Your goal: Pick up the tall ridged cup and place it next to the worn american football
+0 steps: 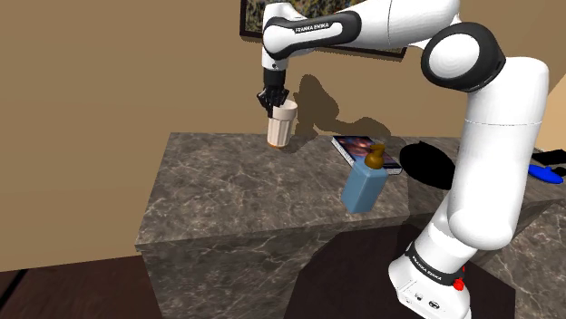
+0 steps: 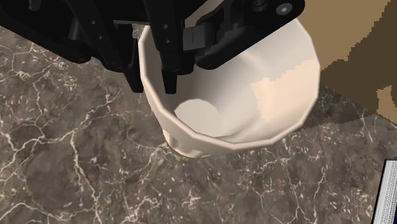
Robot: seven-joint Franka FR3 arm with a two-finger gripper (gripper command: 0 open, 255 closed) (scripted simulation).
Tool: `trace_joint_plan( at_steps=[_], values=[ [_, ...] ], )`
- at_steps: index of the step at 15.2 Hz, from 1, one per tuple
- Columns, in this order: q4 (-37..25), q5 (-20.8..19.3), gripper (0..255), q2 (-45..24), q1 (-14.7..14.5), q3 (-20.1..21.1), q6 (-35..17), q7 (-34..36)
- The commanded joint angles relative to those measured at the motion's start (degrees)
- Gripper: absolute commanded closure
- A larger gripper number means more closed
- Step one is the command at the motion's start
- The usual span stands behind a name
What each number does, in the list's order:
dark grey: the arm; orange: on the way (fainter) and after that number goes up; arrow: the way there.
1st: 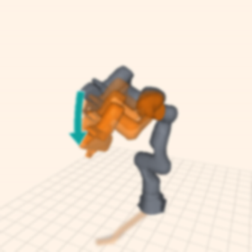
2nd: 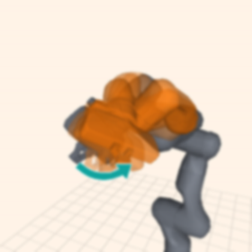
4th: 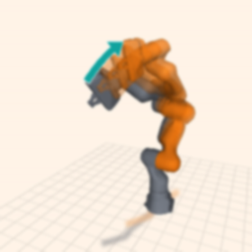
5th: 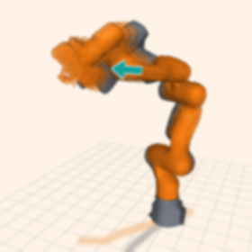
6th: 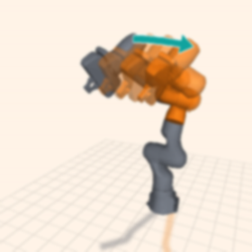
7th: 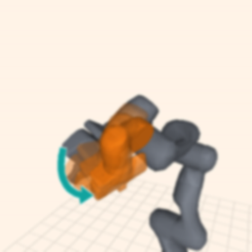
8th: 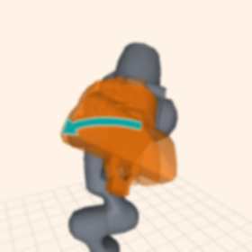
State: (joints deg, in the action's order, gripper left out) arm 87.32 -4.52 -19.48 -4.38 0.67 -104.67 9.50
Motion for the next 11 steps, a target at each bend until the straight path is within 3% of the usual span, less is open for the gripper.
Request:
trace_joint_plan(
  at_steps=[1,11],
  values=[
    [-1.28,0.03,255,0.20,-0.06,0.03,1.46,-0.02],
    [-9.18,0.12,255,0.07,-0.15,0.04,9.21,-0.53]
  ],
)
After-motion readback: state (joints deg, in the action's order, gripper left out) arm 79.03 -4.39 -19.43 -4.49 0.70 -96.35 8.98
